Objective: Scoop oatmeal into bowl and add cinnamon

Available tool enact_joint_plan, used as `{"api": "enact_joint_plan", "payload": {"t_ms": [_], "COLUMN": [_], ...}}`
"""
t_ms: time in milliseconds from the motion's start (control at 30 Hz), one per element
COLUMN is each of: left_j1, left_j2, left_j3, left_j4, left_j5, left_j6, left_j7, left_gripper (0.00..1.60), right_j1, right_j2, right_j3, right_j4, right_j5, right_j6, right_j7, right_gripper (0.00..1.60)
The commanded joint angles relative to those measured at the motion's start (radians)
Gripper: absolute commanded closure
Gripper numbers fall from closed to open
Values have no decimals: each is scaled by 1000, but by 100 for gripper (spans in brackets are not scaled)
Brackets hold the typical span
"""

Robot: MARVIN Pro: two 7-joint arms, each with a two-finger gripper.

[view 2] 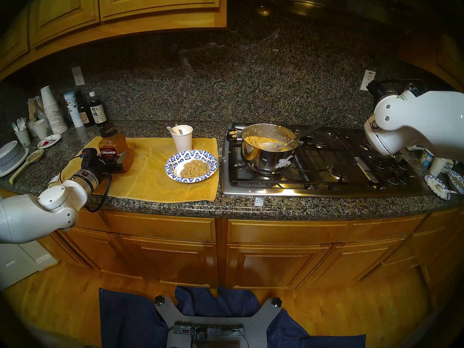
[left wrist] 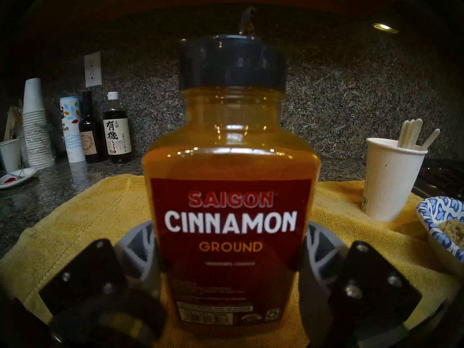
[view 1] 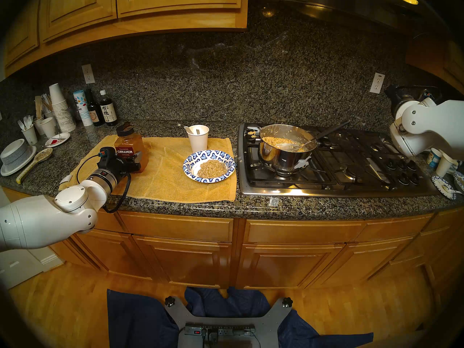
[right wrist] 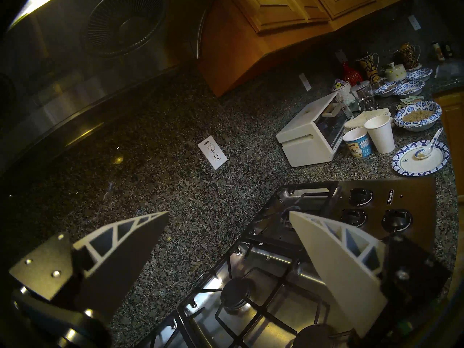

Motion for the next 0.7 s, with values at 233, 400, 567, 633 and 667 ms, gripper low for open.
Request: {"api": "enact_joint_plan", "payload": {"t_ms": [233,400,567,633,667], "left_j1": [-45,-37,-27,-27,-27], "left_j2": [51,58,63,64,65], "left_j3": [-48,-34,-13,-9,-8], "left_j4": [-96,-165,-241,-260,-266], "left_j5": [46,111,213,241,254], "left_j6": [-48,-40,-1,19,31], "left_j7": [33,39,64,82,91], "left_gripper": [160,160,160,160,160], "right_j1": [30,30,30,30,30], "right_j2": [-1,-1,-1,0,0], "right_j3": [21,21,21,22,23], "right_j4": [9,9,9,8,8], "right_j5": [-19,-17,-18,-21,-23], "right_j6": [0,0,0,0,0], "right_j7": [-56,-52,-55,-61,-63], "right_gripper": [0,0,0,0,0]}}
